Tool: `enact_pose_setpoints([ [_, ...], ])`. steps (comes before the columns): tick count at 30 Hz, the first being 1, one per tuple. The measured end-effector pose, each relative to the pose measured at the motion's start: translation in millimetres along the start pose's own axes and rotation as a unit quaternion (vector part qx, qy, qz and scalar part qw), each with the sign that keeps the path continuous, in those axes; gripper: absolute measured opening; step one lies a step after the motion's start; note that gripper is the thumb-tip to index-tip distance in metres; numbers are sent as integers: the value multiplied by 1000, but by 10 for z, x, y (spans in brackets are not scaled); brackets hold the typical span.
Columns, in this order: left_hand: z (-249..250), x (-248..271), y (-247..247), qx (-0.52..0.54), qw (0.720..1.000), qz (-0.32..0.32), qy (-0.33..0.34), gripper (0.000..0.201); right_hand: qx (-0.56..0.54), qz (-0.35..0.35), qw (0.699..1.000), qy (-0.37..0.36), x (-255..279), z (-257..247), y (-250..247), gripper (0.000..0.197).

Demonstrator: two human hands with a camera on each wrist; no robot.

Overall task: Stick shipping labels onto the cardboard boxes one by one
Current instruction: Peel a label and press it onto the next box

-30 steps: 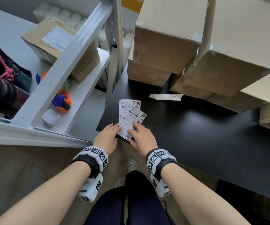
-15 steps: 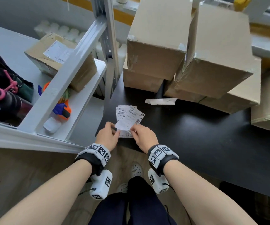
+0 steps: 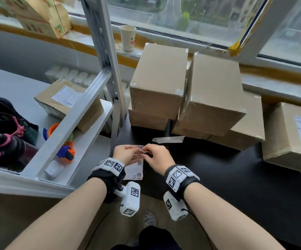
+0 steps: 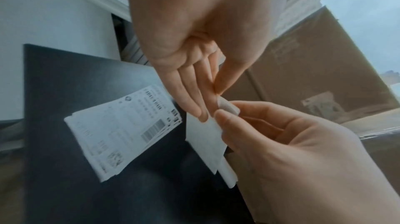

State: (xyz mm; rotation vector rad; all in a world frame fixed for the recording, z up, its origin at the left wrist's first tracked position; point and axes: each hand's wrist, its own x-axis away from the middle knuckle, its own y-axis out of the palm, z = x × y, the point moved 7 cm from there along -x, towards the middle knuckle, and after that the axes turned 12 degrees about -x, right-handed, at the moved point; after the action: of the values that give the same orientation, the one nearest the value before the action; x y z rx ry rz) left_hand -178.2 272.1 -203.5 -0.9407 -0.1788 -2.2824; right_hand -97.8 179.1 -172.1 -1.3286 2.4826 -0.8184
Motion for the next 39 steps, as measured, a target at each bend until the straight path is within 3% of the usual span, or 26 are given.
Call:
enact_pose_setpoints([
  [9,589,103,-115,-113,991,35,69,48,-99,105,989,25,-191,-142,-662,14],
  [14,761,182,-138,-159,976,31,143,18,-162,142,975,45,-128,-97,-882,13],
  [21,749,218,18,-195,964,-17,178,5,-282,183,939,77,51,33,-953,14],
  [26,790,225,74,-202,956,-8,211,16,-164,156,970,89,157,105,-924,15],
  [28,854,254,98,-245,937,8,249,14,-116,126,981,94,175,81,-895,10],
  [32,967,348,242,-313,901,-19,301,11,-136,120,980,77,161,-29,-877,10],
  [36,1014,388,319,-339,886,-30,315,8,-149,131,977,74,122,-50,-891,7],
  [39,1054,389,282,-344,882,27,320,9,-137,163,974,74,123,-19,-953,2],
])
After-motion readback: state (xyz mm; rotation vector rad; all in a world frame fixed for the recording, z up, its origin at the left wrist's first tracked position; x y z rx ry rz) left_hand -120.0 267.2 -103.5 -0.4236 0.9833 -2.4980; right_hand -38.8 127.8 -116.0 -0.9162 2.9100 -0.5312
